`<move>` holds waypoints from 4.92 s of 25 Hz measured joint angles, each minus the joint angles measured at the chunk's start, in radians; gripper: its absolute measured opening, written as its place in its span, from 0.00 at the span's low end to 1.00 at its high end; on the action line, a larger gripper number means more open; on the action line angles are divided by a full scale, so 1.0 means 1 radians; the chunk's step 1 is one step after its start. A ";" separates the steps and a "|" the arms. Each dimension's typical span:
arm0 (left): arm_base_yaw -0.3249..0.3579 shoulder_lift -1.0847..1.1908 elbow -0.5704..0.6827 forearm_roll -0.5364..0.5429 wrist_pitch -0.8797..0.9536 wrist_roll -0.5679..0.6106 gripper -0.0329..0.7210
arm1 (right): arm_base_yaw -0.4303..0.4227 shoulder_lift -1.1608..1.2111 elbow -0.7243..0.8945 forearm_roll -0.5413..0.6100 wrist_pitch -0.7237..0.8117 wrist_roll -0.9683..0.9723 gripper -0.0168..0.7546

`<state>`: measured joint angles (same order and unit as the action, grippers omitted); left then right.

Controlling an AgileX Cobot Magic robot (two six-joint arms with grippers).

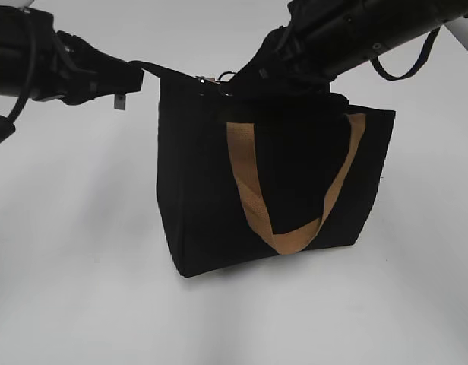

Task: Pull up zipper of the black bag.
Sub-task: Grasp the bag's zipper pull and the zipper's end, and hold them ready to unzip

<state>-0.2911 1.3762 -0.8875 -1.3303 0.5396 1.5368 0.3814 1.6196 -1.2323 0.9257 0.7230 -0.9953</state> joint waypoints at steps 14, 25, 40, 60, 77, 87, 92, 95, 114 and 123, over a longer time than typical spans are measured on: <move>-0.014 0.001 0.000 0.001 0.004 -0.001 0.05 | -0.127 -0.002 0.000 0.090 0.139 0.175 0.02; -0.003 -0.001 0.000 -0.002 -0.109 -0.001 0.05 | -0.267 -0.034 0.000 0.044 0.215 0.223 0.02; 0.009 -0.001 0.000 0.001 -0.037 -0.006 0.05 | -0.158 -0.036 0.000 0.063 0.106 -0.074 0.04; 0.010 -0.002 0.000 0.489 0.316 -0.532 0.05 | 0.087 0.149 -0.036 0.069 -0.239 -0.337 0.42; 0.010 -0.002 -0.001 0.593 0.337 -0.660 0.05 | 0.069 0.221 -0.148 -0.040 -0.042 -0.152 0.42; 0.010 -0.002 -0.001 0.598 0.326 -0.661 0.05 | 0.068 0.221 -0.148 -0.093 -0.019 -0.127 0.08; 0.010 -0.002 -0.001 0.602 0.305 -0.675 0.05 | 0.068 0.205 -0.148 -0.110 -0.012 -0.128 0.02; 0.010 -0.002 -0.001 0.628 0.284 -0.729 0.05 | 0.056 0.171 -0.148 -0.119 -0.010 -0.128 0.02; 0.009 -0.002 -0.002 0.698 0.175 -0.838 0.05 | -0.250 0.101 -0.148 -0.331 0.161 0.198 0.02; 0.010 -0.004 -0.002 0.693 0.156 -0.839 0.16 | -0.292 0.064 -0.148 -0.371 0.270 0.340 0.30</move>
<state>-0.2811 1.3718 -0.8899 -0.6374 0.6959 0.6979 0.0898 1.6834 -1.3801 0.5545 0.9932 -0.6555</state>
